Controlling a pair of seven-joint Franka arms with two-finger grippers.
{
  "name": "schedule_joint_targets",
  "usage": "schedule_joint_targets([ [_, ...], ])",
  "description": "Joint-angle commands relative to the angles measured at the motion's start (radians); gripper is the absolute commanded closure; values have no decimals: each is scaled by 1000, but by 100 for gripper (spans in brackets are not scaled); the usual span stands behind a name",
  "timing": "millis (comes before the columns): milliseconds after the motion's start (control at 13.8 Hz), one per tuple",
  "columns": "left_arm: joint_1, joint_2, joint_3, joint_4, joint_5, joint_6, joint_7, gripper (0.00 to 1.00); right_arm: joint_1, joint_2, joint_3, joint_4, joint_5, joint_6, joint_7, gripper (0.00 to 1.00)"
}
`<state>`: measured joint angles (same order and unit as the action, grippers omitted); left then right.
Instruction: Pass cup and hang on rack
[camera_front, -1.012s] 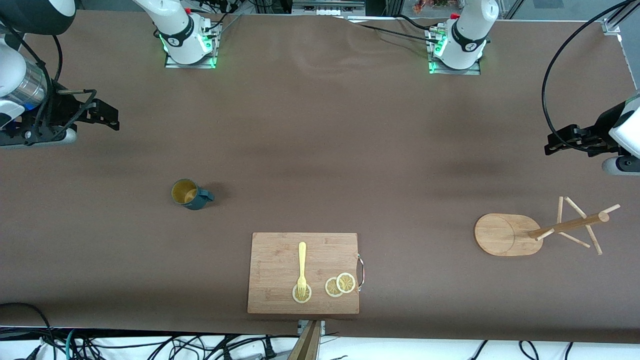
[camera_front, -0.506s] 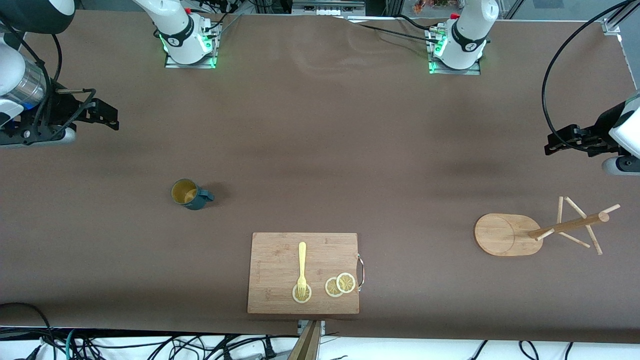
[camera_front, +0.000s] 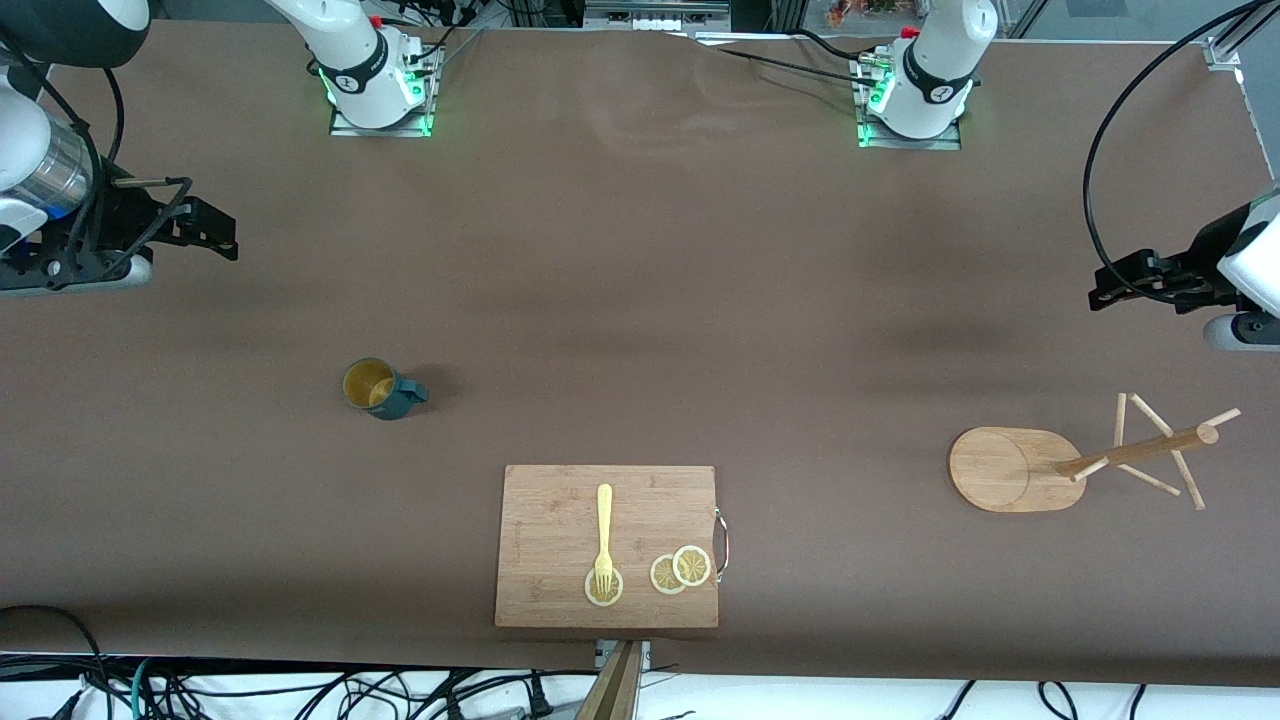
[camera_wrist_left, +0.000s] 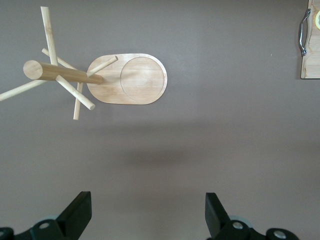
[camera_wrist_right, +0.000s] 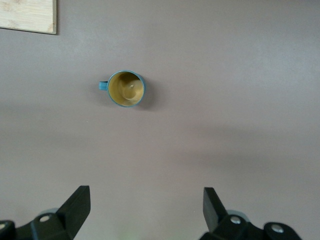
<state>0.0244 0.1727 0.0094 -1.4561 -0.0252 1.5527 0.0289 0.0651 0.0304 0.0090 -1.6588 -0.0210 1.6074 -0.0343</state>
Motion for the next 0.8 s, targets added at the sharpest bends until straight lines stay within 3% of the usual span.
schedule_joint_targets([
  [0, 5, 16, 0, 40, -18, -25, -3, 0, -19, -6, 19, 8, 4, -23, 14, 0],
  [723, 3, 16, 0, 39, -18, -23, -3, 0, -19, -4, 19, 8, 18, -23, 14, 0],
])
